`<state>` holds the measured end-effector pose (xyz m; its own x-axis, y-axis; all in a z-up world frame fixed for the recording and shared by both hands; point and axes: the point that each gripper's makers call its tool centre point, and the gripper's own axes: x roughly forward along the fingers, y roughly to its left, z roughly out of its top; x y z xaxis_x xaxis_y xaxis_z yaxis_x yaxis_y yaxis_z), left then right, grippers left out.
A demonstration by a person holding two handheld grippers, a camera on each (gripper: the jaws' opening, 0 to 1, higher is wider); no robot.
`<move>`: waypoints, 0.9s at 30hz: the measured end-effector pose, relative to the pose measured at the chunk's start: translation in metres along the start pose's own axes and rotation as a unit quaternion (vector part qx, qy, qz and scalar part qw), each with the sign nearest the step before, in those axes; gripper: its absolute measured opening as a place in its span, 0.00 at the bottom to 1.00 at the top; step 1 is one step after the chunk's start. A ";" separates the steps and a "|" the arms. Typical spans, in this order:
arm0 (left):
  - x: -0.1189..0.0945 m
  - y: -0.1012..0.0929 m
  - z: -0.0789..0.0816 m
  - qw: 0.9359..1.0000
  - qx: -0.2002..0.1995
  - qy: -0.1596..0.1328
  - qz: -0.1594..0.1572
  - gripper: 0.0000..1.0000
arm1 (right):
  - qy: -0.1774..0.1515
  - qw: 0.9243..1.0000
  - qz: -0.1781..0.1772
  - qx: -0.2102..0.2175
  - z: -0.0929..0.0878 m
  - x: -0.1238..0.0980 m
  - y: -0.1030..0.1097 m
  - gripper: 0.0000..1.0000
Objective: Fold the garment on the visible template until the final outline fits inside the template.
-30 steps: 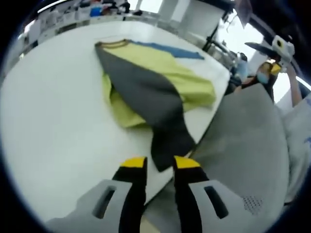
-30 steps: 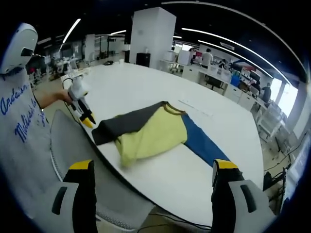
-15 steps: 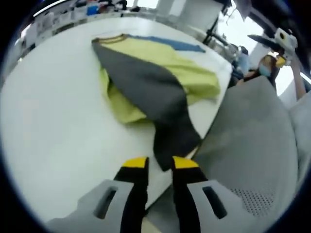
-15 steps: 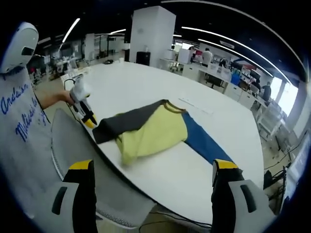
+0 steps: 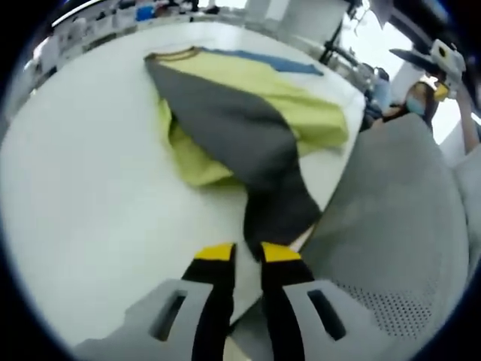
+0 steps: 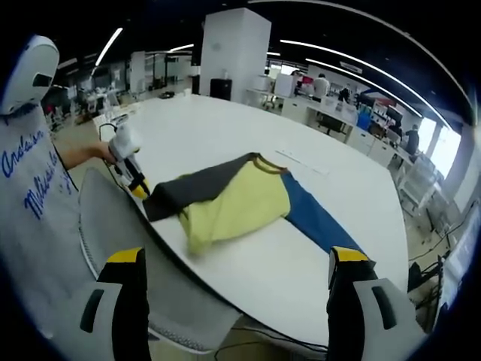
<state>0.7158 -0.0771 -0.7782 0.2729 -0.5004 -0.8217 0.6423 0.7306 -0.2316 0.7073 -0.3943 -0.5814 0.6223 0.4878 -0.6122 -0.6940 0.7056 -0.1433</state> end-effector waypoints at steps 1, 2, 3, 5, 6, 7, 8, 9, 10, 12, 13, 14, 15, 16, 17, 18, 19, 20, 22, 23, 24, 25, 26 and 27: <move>0.000 -0.002 0.001 1.000 -0.003 -0.002 -0.004 0.07 | 0.000 1.000 0.000 -0.001 0.000 0.000 0.000 1.00; 0.000 -0.003 0.001 1.000 -0.005 -0.001 -0.006 0.07 | 0.000 1.000 0.000 -0.001 0.000 0.000 0.000 1.00; 0.001 -0.004 0.001 1.000 -0.004 -0.002 -0.007 0.07 | 0.001 1.000 -0.001 -0.001 -0.001 -0.001 -0.001 1.00; 0.001 -0.004 0.001 1.000 -0.002 -0.001 -0.006 0.06 | 0.001 1.000 -0.002 0.000 -0.001 -0.001 -0.001 1.00; 0.001 -0.004 0.001 1.000 -0.001 -0.001 -0.007 0.05 | 0.001 1.000 -0.002 0.000 -0.001 -0.001 -0.001 1.00; 0.002 -0.005 0.001 1.000 -0.001 0.001 -0.008 0.04 | 0.001 1.000 -0.003 -0.001 -0.001 -0.002 -0.002 1.00; 0.002 -0.006 0.001 1.000 0.000 0.002 -0.008 0.03 | 0.001 1.000 -0.003 0.000 -0.001 -0.002 -0.002 1.00; 0.002 -0.006 0.001 1.000 0.006 0.005 -0.007 0.03 | 0.001 1.000 -0.003 0.000 -0.001 -0.002 -0.002 1.00; 0.002 -0.006 0.001 1.000 0.008 0.006 -0.006 0.03 | 0.001 1.000 -0.004 0.000 -0.001 -0.002 -0.002 1.00; 0.002 -0.006 0.001 1.000 0.015 0.010 -0.002 0.02 | 0.002 1.000 -0.004 0.000 -0.001 -0.002 -0.003 1.00; 0.002 -0.005 0.001 1.000 0.019 0.011 0.001 0.02 | 0.002 1.000 -0.004 0.000 -0.002 -0.002 -0.003 1.00; 0.002 -0.005 0.001 1.000 0.025 0.014 0.003 0.01 | 0.002 1.000 -0.005 0.000 -0.002 -0.002 -0.003 1.00; 0.002 -0.005 0.001 1.000 0.026 0.015 0.003 0.01 | 0.002 1.000 -0.004 0.000 -0.002 -0.002 -0.003 1.00; 0.002 -0.005 0.001 0.999 0.029 0.017 0.004 0.01 | 0.001 1.000 -0.004 0.000 -0.001 -0.001 -0.002 1.00; 0.002 -0.004 0.000 0.999 0.030 0.018 0.005 0.01 | 0.001 1.000 -0.004 0.000 -0.001 -0.001 -0.002 1.00; 0.002 -0.004 0.000 0.999 0.034 0.020 0.006 0.01 | 0.002 1.000 -0.004 0.000 -0.002 -0.001 -0.002 1.00; 0.002 -0.004 0.000 0.999 0.037 0.021 0.007 0.01 | 0.002 1.000 -0.004 0.001 -0.002 -0.001 -0.002 1.00; 0.002 -0.004 0.000 0.999 0.040 0.023 0.008 0.01 | 0.003 1.000 -0.004 0.000 -0.003 -0.001 -0.002 1.00; 0.003 -0.006 0.000 0.998 0.048 0.026 0.005 0.00 | 0.003 1.000 -0.004 0.000 -0.003 -0.001 -0.002 1.00; 0.003 -0.007 0.000 0.998 0.054 0.028 0.008 0.00 | 0.003 1.000 -0.003 0.000 -0.003 -0.001 -0.002 1.00; 0.003 -0.006 0.000 0.997 0.065 0.029 0.010 0.00 | 0.002 1.000 -0.003 0.000 -0.002 -0.001 -0.002 1.00; 0.003 -0.007 0.001 0.997 0.067 0.030 0.012 0.00 | 0.003 1.000 -0.003 0.000 -0.002 0.000 -0.002 1.00; 0.003 -0.006 0.001 0.997 0.066 0.032 0.014 0.00 | 0.003 1.000 -0.003 0.000 -0.002 0.000 -0.002 1.00; 0.003 -0.006 0.001 0.997 0.066 0.034 0.016 0.00 | 0.003 1.000 -0.003 -0.001 -0.002 0.000 -0.002 1.00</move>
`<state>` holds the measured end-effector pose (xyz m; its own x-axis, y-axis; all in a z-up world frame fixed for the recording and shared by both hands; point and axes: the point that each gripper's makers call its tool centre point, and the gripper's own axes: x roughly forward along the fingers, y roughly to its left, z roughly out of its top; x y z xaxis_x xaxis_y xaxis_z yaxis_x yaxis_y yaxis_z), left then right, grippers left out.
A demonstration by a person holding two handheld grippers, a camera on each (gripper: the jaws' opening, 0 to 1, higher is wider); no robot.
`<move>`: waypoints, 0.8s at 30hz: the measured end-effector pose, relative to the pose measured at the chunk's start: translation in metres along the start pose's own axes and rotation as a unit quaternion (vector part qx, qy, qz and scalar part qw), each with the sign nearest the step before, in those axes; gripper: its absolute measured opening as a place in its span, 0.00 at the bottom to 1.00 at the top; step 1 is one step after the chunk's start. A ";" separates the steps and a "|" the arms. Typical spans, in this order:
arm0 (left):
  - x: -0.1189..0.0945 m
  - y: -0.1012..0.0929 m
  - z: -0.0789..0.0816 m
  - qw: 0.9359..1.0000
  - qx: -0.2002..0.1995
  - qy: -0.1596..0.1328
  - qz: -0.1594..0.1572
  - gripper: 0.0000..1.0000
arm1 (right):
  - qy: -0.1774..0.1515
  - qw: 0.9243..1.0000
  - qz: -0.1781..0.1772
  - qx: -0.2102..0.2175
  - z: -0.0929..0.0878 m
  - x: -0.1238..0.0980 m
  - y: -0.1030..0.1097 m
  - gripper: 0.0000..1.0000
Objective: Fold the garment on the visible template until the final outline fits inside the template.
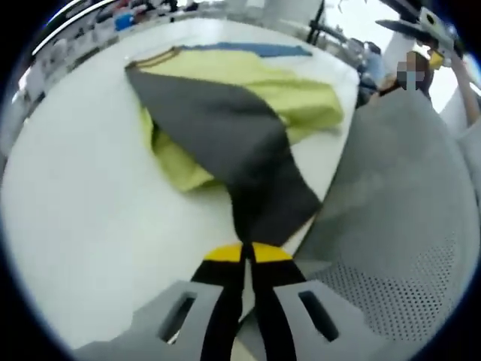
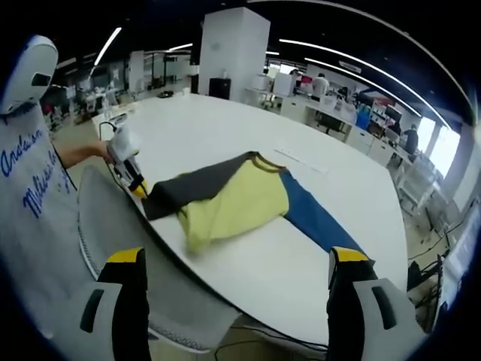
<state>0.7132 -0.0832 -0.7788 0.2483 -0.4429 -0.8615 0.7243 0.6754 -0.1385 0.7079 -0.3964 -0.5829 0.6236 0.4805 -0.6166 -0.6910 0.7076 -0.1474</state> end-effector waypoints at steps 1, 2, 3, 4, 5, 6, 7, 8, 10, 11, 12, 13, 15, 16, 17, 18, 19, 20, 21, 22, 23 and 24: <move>0.000 0.000 0.000 1.000 0.005 0.002 0.001 0.00 | 0.001 1.000 0.000 0.000 0.000 0.001 0.000 1.00; 0.000 0.000 -0.001 1.000 0.016 0.003 -0.001 0.00 | 0.001 1.000 0.001 -0.001 0.000 0.001 0.000 1.00; 0.000 -0.003 -0.002 1.000 0.018 0.009 -0.011 0.00 | 0.001 1.000 0.002 -0.002 0.001 0.001 0.001 1.00; 0.000 -0.003 -0.002 1.000 0.016 0.008 -0.010 0.00 | 0.001 1.000 0.002 -0.003 0.001 0.001 0.001 1.00; 0.000 -0.002 -0.002 1.000 0.020 0.009 -0.012 0.00 | 0.001 1.000 0.003 -0.004 0.002 0.001 0.001 1.00; 0.000 -0.002 -0.002 1.000 0.022 0.008 -0.014 0.00 | 0.001 1.000 0.003 -0.004 0.002 0.001 0.001 1.00; 0.000 -0.001 -0.002 1.000 0.017 0.009 -0.016 0.00 | 0.002 1.000 0.002 -0.004 0.002 0.001 0.001 1.00; 0.000 -0.001 -0.002 1.000 0.012 0.008 -0.017 0.00 | 0.002 1.000 0.002 -0.005 0.002 0.001 0.001 1.00; 0.000 -0.001 -0.002 1.000 0.018 0.009 -0.017 0.00 | 0.003 1.000 0.001 -0.006 0.002 0.001 0.000 1.00; 0.000 -0.002 -0.002 1.000 0.019 0.010 -0.016 0.00 | 0.003 1.000 0.001 -0.006 0.002 0.001 0.000 1.00; 0.000 -0.002 -0.002 1.000 0.018 0.010 -0.015 0.00 | 0.003 1.000 0.001 -0.006 0.002 0.001 0.000 1.00; 0.000 -0.001 -0.002 1.000 0.013 0.010 -0.014 0.00 | 0.003 1.000 0.001 -0.007 0.002 0.001 0.000 1.00; 0.000 0.000 -0.002 0.999 -0.052 0.001 -0.006 0.00 | 0.003 1.000 0.002 -0.007 0.003 0.002 0.001 0.99; 0.000 0.002 -0.002 0.999 -0.049 -0.005 -0.008 0.00 | 0.003 1.000 0.003 -0.007 0.003 0.003 0.001 0.98; -0.001 0.001 -0.003 0.999 -0.040 -0.006 -0.009 0.00 | 0.003 1.000 0.004 -0.007 0.003 0.003 0.002 0.98; 0.000 0.000 -0.003 0.999 -0.034 -0.010 -0.008 0.00 | 0.004 1.000 0.005 -0.008 0.002 0.004 0.003 0.98; 0.000 0.000 -0.003 0.999 -0.033 -0.010 -0.006 0.00 | 0.004 1.000 0.006 -0.009 0.002 0.004 0.003 0.98; 0.000 -0.001 -0.002 0.999 -0.033 -0.009 -0.003 0.00 | 0.005 1.000 0.007 -0.010 0.002 0.004 0.003 0.98; 0.000 -0.001 -0.002 1.000 -0.030 -0.009 -0.002 0.00 | 0.005 1.000 0.007 -0.010 0.002 0.005 0.004 0.98; 0.000 -0.001 -0.002 1.000 -0.028 -0.009 -0.001 0.00 | 0.004 1.000 0.008 -0.011 0.002 0.005 0.004 0.98; 0.000 0.000 -0.002 0.999 -0.033 -0.011 -0.001 0.00 | 0.003 1.000 0.008 -0.010 0.003 0.004 0.004 0.98; 0.000 0.000 -0.002 0.999 -0.037 -0.013 -0.001 0.00 | 0.002 1.000 0.007 -0.010 0.003 0.004 0.003 0.98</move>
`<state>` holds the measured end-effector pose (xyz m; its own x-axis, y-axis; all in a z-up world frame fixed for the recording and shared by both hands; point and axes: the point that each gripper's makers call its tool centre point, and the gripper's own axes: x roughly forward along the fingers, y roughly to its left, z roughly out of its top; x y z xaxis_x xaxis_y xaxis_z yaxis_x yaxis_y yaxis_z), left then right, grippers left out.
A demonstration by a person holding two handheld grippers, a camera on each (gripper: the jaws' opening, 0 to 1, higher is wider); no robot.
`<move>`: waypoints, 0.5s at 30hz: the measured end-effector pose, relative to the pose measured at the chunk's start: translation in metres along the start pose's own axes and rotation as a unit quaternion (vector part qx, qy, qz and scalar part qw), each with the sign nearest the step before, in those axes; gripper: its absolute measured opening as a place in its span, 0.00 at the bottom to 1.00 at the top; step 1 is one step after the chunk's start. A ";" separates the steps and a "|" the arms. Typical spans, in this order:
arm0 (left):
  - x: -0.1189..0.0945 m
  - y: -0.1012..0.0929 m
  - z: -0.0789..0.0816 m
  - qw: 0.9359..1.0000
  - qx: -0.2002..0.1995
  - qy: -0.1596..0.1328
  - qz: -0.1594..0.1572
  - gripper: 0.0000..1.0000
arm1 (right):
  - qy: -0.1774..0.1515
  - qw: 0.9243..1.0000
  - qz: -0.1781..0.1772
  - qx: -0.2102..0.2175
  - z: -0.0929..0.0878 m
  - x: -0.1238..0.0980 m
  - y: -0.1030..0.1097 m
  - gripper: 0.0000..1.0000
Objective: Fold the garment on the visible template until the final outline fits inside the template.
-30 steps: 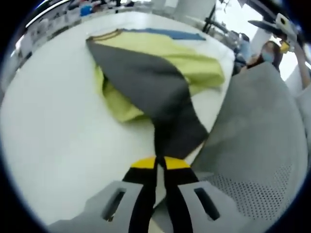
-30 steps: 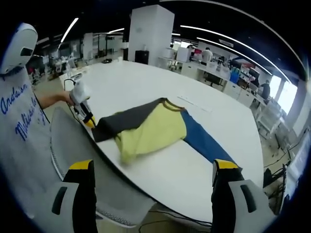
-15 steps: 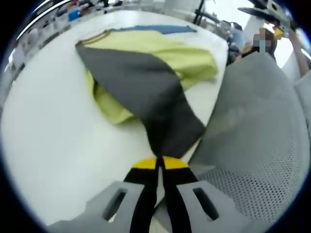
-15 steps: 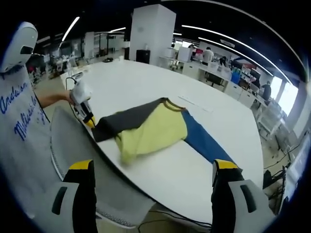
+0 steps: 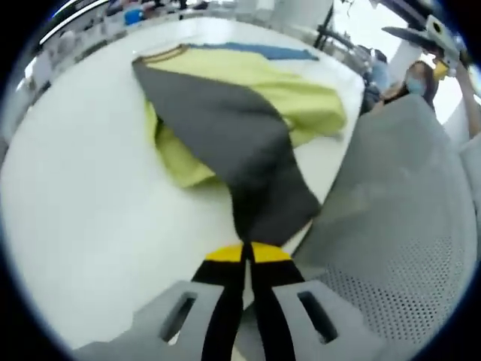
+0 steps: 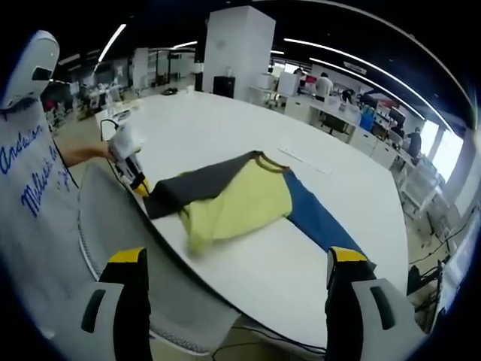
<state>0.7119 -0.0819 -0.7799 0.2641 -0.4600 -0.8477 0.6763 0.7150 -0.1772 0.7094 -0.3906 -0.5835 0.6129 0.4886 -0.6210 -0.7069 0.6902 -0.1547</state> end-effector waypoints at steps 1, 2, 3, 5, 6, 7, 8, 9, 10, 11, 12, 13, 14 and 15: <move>0.000 0.001 0.001 1.000 -0.002 -0.007 0.003 0.00 | -0.002 1.000 -0.002 0.000 0.001 -0.001 -0.001 0.98; 0.000 0.004 0.003 1.000 -0.010 -0.019 0.014 0.00 | -0.003 1.000 -0.003 0.001 0.001 -0.002 -0.002 0.98; 0.000 0.002 0.002 1.000 -0.006 -0.016 0.012 0.00 | -0.006 1.000 -0.003 0.002 0.002 -0.002 -0.002 0.98; -0.001 0.001 0.002 1.000 -0.005 -0.017 0.017 0.00 | -0.007 1.000 -0.002 0.003 0.003 -0.003 -0.002 1.00; -0.001 0.001 0.003 1.000 -0.003 -0.017 0.018 0.00 | -0.009 1.000 -0.002 0.002 0.003 -0.003 -0.002 1.00; -0.002 0.001 0.003 1.000 -0.002 -0.018 0.019 0.00 | -0.009 1.000 -0.001 0.002 0.003 -0.003 -0.002 1.00; -0.004 0.001 0.004 1.000 -0.005 -0.018 0.019 0.00 | -0.009 1.000 -0.002 0.003 0.003 -0.003 -0.002 1.00; -0.006 0.002 0.006 0.999 -0.005 -0.023 0.022 0.00 | -0.008 1.000 -0.002 0.002 0.003 -0.003 -0.002 1.00; -0.008 0.004 0.011 0.999 -0.004 -0.035 0.027 0.00 | -0.008 1.000 -0.004 0.002 0.002 -0.003 -0.002 1.00; -0.011 0.005 0.012 0.999 -0.007 -0.037 0.026 0.00 | -0.009 1.000 -0.004 0.003 0.002 -0.003 -0.003 1.00; -0.014 0.006 0.014 0.999 -0.009 -0.045 0.028 0.00 | -0.010 1.000 -0.004 0.005 0.003 -0.003 -0.002 1.00; -0.016 0.007 0.016 0.998 -0.009 -0.048 0.030 0.00 | -0.011 1.000 -0.004 0.005 0.003 -0.003 -0.002 1.00; -0.017 0.008 0.016 0.998 -0.010 -0.049 0.030 0.00 | -0.011 1.000 -0.004 0.005 0.003 -0.003 -0.002 1.00; -0.020 0.009 0.018 0.998 -0.012 -0.051 0.031 0.00 | -0.011 1.000 -0.005 0.005 0.002 -0.003 -0.002 1.00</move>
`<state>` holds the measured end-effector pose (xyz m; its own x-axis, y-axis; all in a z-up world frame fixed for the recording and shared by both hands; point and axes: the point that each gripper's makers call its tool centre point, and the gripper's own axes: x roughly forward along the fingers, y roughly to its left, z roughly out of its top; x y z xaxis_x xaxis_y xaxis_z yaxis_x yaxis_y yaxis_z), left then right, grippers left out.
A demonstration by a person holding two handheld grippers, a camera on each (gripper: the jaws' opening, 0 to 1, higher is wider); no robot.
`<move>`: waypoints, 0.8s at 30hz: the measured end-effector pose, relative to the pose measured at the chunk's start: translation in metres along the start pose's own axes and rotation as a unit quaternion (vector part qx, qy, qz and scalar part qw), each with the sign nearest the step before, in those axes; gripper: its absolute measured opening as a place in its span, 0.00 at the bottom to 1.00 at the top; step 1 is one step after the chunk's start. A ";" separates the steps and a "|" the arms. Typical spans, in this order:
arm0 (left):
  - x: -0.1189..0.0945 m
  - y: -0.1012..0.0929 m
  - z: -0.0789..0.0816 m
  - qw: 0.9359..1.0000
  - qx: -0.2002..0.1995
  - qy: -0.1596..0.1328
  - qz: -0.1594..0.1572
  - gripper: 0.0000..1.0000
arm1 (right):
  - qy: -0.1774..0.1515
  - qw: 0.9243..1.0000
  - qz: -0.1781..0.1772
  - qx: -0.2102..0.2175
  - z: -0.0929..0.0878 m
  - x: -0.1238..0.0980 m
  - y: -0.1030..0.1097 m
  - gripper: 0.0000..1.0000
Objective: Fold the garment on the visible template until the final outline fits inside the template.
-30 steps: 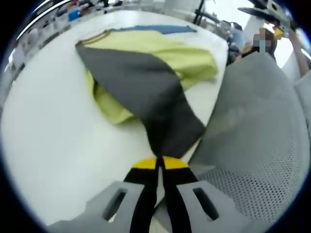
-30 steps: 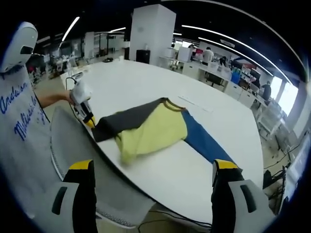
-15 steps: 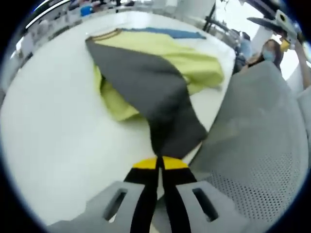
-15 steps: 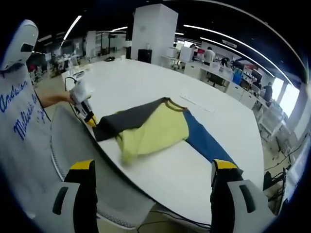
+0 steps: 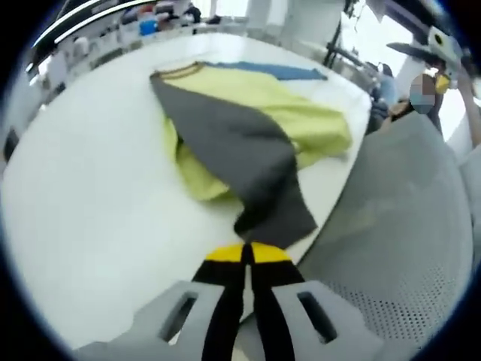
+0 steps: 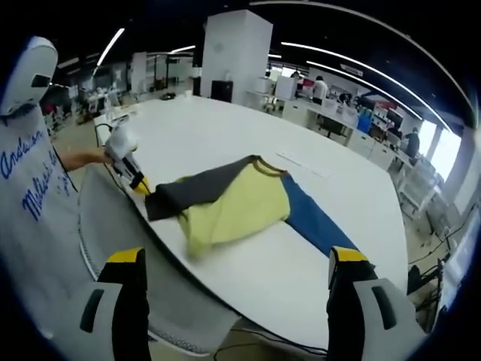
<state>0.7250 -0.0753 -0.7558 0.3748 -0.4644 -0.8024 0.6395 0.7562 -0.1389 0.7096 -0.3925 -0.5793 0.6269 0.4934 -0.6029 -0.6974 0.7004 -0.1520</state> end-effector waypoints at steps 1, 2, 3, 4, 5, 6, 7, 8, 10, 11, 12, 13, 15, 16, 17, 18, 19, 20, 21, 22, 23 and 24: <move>-0.002 0.001 0.001 1.000 0.000 -0.002 0.002 0.00 | 0.000 1.000 0.000 0.000 0.000 0.000 0.000 1.00; -0.005 0.003 0.004 1.000 0.000 -0.005 0.008 0.00 | -0.001 1.000 -0.001 0.001 0.000 0.000 0.000 1.00; -0.007 0.004 0.005 1.000 0.001 -0.007 0.011 0.00 | -0.001 1.000 -0.001 0.002 -0.001 0.000 0.000 1.00; -0.011 0.007 0.008 1.000 0.003 -0.011 0.016 0.00 | -0.002 1.000 -0.002 0.003 -0.001 -0.001 -0.001 1.00; -0.013 0.009 0.009 1.000 0.002 -0.013 0.018 0.00 | -0.002 1.000 -0.003 0.004 -0.001 -0.001 -0.001 1.00; -0.016 0.011 0.011 1.000 0.000 -0.013 0.019 0.00 | -0.003 1.000 -0.003 0.006 -0.001 -0.001 -0.001 1.00; -0.018 0.012 0.012 1.000 0.000 -0.016 0.020 0.00 | -0.004 1.000 -0.002 0.007 -0.001 -0.001 -0.001 1.00; -0.020 0.014 0.014 1.000 0.000 -0.020 0.022 0.00 | -0.005 1.000 -0.002 0.008 0.000 -0.001 0.000 1.00; -0.025 0.018 0.017 1.000 -0.002 -0.022 0.023 0.00 | -0.006 1.000 -0.002 0.008 0.000 -0.002 -0.001 1.00; -0.027 0.023 0.019 0.999 0.002 -0.026 0.031 0.00 | -0.006 1.000 -0.002 0.009 0.000 -0.002 -0.001 1.00; -0.029 0.025 0.020 0.999 0.002 -0.025 0.032 0.00 | -0.006 1.000 -0.003 0.009 0.000 -0.002 -0.001 1.00; -0.032 0.028 0.020 0.999 0.002 -0.023 0.036 0.00 | -0.007 1.000 -0.003 0.010 0.000 -0.002 -0.001 1.00; -0.035 0.034 0.021 0.999 0.004 -0.024 0.043 0.00 | -0.009 1.000 -0.003 0.010 0.001 -0.002 -0.001 1.00; -0.038 0.038 0.022 0.999 0.003 -0.024 0.046 0.00 | -0.009 1.000 -0.002 0.010 0.001 -0.002 -0.001 1.00; -0.040 0.041 0.023 0.998 0.004 -0.025 0.050 0.00 | -0.010 1.000 -0.003 0.010 0.001 -0.002 -0.001 1.00; -0.042 0.044 0.023 0.998 0.004 -0.025 0.054 0.00 | -0.011 1.000 -0.003 0.011 0.001 -0.002 -0.001 1.00; -0.044 0.047 0.023 0.998 0.003 -0.025 0.056 0.00 | -0.011 1.000 -0.003 0.012 0.001 -0.002 -0.001 1.00; -0.047 0.052 0.024 0.998 0.000 -0.023 0.059 0.00 | -0.011 1.000 -0.004 0.011 0.001 -0.002 -0.001 1.00; -0.049 0.055 0.024 0.998 -0.002 -0.023 0.062 0.00 | -0.011 1.000 -0.003 0.011 0.001 -0.002 -0.001 1.00; -0.052 0.059 0.025 0.997 0.000 -0.025 0.069 0.00 | -0.010 1.000 -0.003 0.010 0.001 -0.002 -0.001 1.00; -0.054 0.063 0.025 0.997 0.000 -0.025 0.073 0.00 | -0.010 1.000 -0.003 0.010 0.001 -0.002 -0.001 1.00; -0.056 0.065 0.025 0.997 0.000 -0.024 0.076 0.00 | -0.009 1.000 -0.002 0.009 0.001 -0.002 0.000 1.00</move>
<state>0.7624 -0.0110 -0.7052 0.4984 -0.3661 -0.7859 0.5733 0.8192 -0.0181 0.7090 -0.3931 -0.5773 0.6364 0.4992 -0.5881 -0.6879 0.7123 -0.1397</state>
